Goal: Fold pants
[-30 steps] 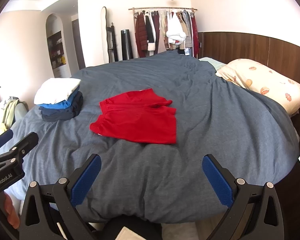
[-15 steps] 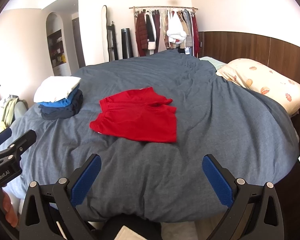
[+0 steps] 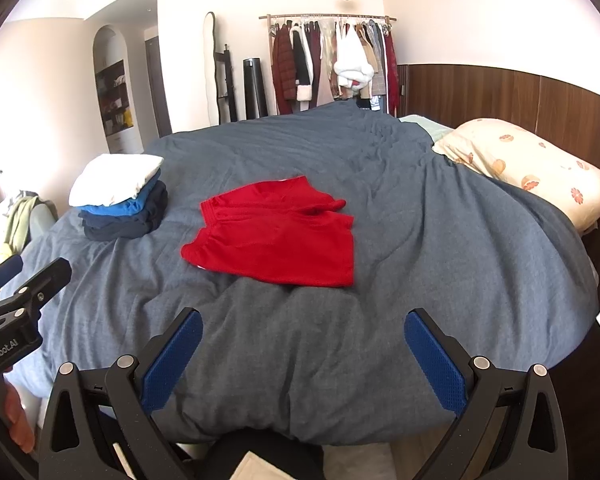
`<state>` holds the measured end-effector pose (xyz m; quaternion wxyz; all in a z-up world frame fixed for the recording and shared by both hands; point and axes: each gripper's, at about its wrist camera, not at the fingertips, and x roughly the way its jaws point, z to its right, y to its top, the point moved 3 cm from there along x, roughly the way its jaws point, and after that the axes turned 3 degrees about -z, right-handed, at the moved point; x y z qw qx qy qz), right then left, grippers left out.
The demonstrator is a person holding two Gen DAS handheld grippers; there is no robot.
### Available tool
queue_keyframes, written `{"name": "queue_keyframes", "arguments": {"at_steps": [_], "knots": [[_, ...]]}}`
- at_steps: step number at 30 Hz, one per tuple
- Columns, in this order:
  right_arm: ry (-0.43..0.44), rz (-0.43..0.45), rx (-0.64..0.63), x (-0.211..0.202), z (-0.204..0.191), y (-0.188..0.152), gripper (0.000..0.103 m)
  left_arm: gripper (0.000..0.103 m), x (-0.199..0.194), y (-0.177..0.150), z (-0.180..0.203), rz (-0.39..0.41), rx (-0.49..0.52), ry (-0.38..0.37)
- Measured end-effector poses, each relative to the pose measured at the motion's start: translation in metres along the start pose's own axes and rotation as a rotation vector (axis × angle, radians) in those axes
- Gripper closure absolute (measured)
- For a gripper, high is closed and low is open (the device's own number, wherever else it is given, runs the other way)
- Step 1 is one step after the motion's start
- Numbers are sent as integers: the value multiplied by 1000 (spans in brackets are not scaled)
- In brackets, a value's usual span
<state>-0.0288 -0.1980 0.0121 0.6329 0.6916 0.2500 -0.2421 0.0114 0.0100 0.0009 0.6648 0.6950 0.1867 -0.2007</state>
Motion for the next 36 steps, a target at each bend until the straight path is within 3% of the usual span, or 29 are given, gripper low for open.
{"name": "queue_keyframes", "arguments": {"at_steps": [26,36], "knots": [[4,25,-12,-12,-4,2,1,0,-10,3,0,19,-4,3],[-6,-14,-23,6,-7,0,1,0,12,-2,-9,-22,-11,10]]}}
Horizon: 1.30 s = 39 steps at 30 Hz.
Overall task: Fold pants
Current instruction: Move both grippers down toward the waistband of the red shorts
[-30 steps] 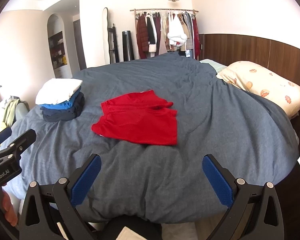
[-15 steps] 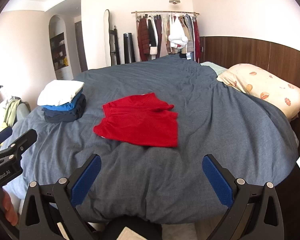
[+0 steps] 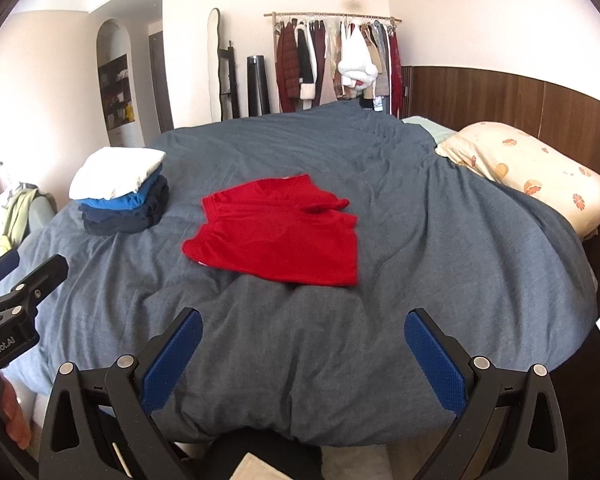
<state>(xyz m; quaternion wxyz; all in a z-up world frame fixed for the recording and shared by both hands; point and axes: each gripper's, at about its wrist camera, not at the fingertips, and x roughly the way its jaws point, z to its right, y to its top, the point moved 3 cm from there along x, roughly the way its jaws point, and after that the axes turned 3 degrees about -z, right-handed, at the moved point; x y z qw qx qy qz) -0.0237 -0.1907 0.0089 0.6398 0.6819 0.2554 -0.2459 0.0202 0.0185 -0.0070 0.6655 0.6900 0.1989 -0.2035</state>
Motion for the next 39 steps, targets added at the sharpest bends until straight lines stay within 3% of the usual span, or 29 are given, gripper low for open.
{"name": "queue_keyframes", "arguments": {"at_steps": [9,16,21,26,33,36,39], "knots": [[2,-46,63,41,1,1,1,0,57,0,-12,-55,-8,8],[-34,-105,170,104,11,9,1,0,132,6,-16,-118,17,6],[-66,-149,160,145,8,23,1,0,175,15,-17,-176,36,-23],[-93,-243,110,168,-2,36,1,3,197,29,-13,-272,98,-81],[-152,-380,182,165,1,58,1,8,198,59,-10,-367,236,-217],[-205,-409,228,157,7,65,2,20,205,68,-12,-439,238,-260],[-257,-419,308,148,13,70,2,23,213,74,-10,-495,203,-297]]}}
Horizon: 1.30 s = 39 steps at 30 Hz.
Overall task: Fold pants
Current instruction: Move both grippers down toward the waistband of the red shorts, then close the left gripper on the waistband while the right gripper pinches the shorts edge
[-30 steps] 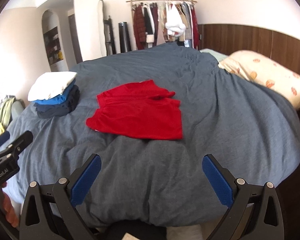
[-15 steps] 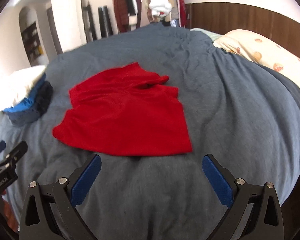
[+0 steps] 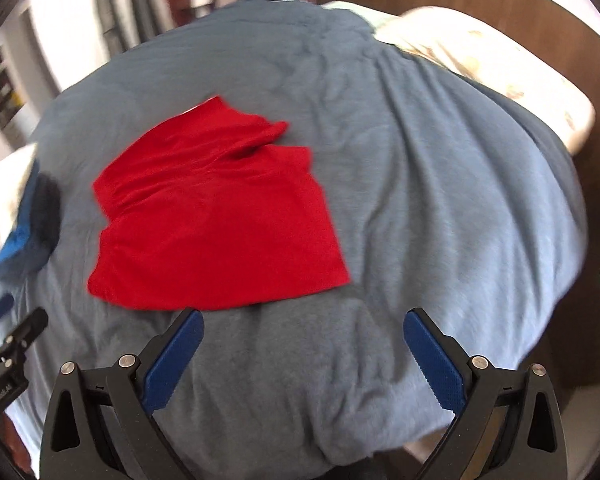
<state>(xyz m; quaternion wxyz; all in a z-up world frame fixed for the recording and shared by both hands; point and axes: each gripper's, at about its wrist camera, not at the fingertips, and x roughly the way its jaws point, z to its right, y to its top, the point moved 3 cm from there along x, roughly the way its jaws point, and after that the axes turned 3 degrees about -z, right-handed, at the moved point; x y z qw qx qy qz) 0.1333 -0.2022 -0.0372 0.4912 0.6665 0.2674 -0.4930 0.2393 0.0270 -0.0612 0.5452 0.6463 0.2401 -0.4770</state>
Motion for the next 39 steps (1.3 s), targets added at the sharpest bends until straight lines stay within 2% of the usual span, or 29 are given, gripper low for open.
{"name": "queue_keyframes", "arguments": {"at_steps": [3,6,8,11,13,16,19,21,25,27,31,39], "knots": [[-14,14,35,1,7,7,3,26,15,6,6,-37,-20,2],[13,1,35,15,13,15,8,35,35,8,14,-103,-59,14],[47,-22,31,31,19,21,10,37,44,11,16,-141,-96,37],[90,-91,60,54,31,27,19,38,50,15,18,-149,-141,70],[98,-121,97,65,39,29,19,39,56,16,17,-157,-158,80],[101,-136,106,76,40,33,24,45,70,16,14,-175,-176,96],[87,-132,120,86,38,36,28,46,81,16,5,-181,-215,103],[89,-136,133,91,36,38,31,46,89,16,0,-193,-231,99],[79,-140,146,103,31,40,34,57,106,11,-5,-236,-258,52],[76,-155,152,110,31,39,39,58,112,9,-5,-257,-265,38],[70,-177,178,117,33,36,41,60,118,6,-3,-273,-267,17],[88,-207,199,127,38,32,51,69,126,4,2,-290,-261,41]]}}
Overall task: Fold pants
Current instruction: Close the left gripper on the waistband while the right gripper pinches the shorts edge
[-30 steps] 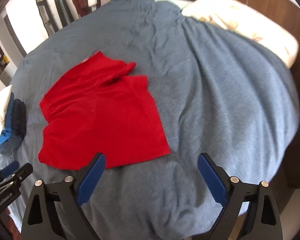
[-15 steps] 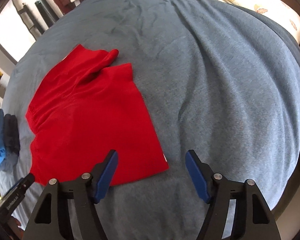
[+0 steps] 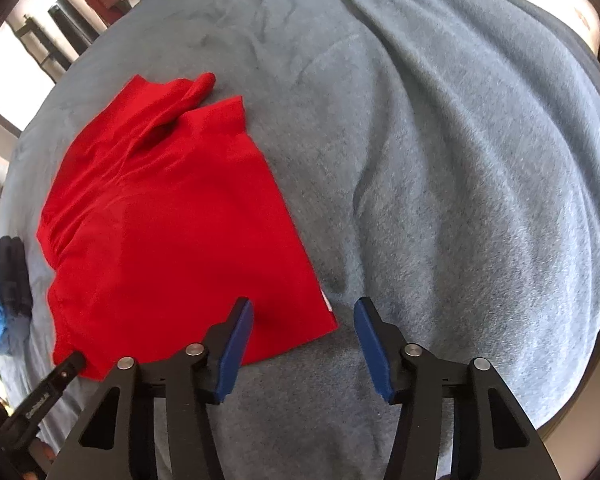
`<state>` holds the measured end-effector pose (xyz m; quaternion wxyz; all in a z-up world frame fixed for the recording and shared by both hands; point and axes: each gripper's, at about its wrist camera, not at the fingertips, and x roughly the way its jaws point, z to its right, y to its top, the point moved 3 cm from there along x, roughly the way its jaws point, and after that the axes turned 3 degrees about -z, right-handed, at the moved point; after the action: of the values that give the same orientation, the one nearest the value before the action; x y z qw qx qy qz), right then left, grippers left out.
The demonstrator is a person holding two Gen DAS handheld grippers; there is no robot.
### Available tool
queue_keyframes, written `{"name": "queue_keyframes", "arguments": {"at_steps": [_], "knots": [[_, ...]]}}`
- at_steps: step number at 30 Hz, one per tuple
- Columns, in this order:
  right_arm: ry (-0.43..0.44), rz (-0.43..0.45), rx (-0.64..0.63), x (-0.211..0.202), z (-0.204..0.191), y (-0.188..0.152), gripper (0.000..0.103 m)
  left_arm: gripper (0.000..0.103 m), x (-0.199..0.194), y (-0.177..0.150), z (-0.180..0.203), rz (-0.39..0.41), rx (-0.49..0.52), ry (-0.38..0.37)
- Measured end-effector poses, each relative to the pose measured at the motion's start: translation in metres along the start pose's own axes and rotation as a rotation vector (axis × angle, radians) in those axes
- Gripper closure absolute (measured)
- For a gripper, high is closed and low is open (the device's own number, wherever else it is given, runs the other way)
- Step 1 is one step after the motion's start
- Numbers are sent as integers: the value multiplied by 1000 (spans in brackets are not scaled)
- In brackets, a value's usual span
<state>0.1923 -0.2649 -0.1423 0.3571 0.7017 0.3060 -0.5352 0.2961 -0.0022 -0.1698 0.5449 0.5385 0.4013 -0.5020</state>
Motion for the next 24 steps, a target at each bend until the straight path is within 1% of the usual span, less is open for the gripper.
{"name": "queue_keyframes", "arguments": {"at_steps": [1,4,6,7,9,11,12,16,20,24], "knots": [[1,-2,-3,1,-1,0,52,69,0,1,1,1,0,3],[19,-24,3,6,0,0,61,72,1,1,4,6,3,12],[28,-34,13,8,0,0,71,73,-1,1,6,16,5,18],[24,-36,14,8,0,0,74,74,-2,1,5,20,6,16],[10,-30,3,7,0,2,88,75,-5,-1,6,28,18,23],[3,-34,-6,3,1,2,90,75,-11,-4,4,33,28,27],[4,-34,-8,1,0,2,91,75,-14,-7,2,0,44,44],[-15,-26,-37,-12,-2,2,94,76,-22,-13,-1,-10,31,36],[-25,-41,-38,-23,-1,1,95,76,-29,-18,-4,-27,20,34],[-46,-59,-71,-28,-4,2,95,76,-32,-20,-6,-41,15,40]]}}
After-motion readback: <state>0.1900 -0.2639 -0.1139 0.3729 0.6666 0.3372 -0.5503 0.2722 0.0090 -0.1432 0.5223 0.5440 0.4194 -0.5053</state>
